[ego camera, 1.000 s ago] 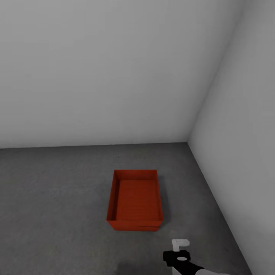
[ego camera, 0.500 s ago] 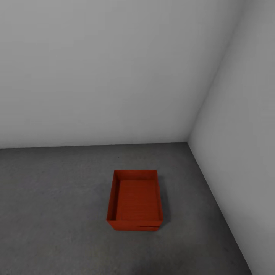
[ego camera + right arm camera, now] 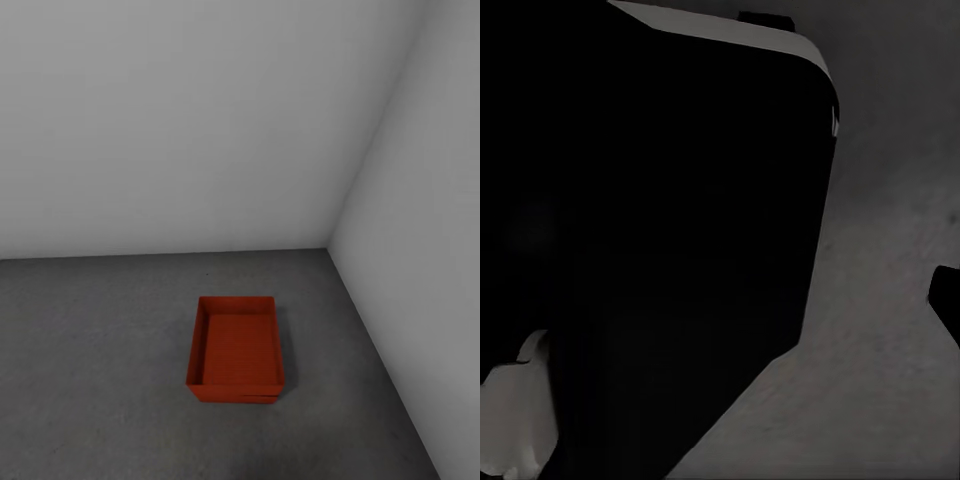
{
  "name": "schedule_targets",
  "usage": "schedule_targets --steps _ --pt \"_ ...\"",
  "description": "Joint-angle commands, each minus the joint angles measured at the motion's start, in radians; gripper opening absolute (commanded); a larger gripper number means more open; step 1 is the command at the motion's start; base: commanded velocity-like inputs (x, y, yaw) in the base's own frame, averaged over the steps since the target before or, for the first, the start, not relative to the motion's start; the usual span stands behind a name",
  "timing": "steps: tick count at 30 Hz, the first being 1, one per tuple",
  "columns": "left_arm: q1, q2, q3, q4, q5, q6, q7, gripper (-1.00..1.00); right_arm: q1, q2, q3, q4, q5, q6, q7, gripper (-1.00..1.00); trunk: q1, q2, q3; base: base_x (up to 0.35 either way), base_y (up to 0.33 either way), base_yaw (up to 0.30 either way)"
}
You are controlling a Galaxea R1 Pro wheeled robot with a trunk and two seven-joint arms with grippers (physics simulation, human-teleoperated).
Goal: Move the two storage containers from the living room to the garage. In the garage, place one container on the floor and stack the other container on top of it (either order is fine).
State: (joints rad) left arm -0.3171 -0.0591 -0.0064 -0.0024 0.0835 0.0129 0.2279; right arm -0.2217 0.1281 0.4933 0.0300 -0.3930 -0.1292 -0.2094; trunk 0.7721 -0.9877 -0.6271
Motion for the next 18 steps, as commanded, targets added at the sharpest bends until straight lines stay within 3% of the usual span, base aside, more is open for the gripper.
schedule_targets --steps 1,18 --pt "0.000 0.000 -0.002 0.000 0.009 0.001 0.002 1.00 0.000 0.001 0.008 0.003 -0.010 -0.006 0.000 1.00 0.000 -0.001 0.000 0.000 0.000 0.000" --pt "0.001 0.002 -0.001 -0.001 0.009 0.001 0.003 1.00 0.005 0.001 0.008 0.004 -0.010 -0.006 0.002 1.00 0.000 -0.001 0.022 0.000 0.000 0.053"
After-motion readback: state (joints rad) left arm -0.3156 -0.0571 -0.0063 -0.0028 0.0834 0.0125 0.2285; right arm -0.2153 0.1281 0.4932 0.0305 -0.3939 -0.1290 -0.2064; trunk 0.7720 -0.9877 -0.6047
